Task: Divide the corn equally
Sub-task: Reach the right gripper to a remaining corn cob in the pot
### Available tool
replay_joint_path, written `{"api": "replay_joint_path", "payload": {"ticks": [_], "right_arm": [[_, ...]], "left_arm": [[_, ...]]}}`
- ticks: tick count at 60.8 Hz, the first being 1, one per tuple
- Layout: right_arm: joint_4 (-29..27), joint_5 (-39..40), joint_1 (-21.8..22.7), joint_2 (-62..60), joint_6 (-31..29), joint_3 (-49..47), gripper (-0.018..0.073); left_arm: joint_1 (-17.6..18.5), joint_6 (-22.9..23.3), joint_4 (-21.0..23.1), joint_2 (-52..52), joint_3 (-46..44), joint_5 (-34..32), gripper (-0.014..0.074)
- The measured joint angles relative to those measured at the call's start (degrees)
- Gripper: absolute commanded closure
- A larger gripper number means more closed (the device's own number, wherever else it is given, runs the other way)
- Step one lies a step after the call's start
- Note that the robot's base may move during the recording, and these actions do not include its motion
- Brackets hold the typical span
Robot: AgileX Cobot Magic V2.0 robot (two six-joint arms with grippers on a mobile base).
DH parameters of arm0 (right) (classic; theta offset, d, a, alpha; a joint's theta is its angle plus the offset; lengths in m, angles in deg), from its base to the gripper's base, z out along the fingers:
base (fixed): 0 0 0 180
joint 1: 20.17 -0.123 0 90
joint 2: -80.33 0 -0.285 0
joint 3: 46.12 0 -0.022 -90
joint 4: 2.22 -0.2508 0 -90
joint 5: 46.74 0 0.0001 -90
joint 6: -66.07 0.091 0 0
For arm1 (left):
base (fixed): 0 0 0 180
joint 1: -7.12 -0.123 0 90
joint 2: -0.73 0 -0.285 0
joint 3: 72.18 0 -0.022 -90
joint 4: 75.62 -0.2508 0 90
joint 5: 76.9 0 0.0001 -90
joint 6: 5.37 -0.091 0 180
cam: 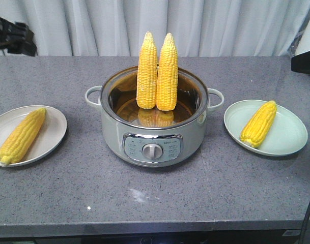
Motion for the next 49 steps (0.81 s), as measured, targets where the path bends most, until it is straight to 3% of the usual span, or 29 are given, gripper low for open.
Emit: {"api": "replay_joint_path", "payload": {"ticks": [19, 29, 38, 49], "right_arm": [[-0.42, -0.23, 0.00, 0.00, -0.11, 0.00, -0.0031], [-4.75, -0.06, -0.97, 0.12, -3.21, 0.00, -0.0031], [-3.89, 2.41, -8.34, 2.95, -4.52, 0.00, -0.0031], [-0.94, 10.83, -18.66, 11.18, -2.79, -1.23, -0.0031]], "left_arm": [[0.00, 0.13, 0.81, -17.25, 16.10, -8.01, 0.0008], [0.00, 0.13, 0.85, -21.50, 19.81, -12.62, 0.0008], [0.00, 0.17, 0.85, -21.63, 19.93, -13.18, 0.0008], [0.00, 0.17, 0.85, -21.63, 19.93, -13.18, 0.0008]]}}
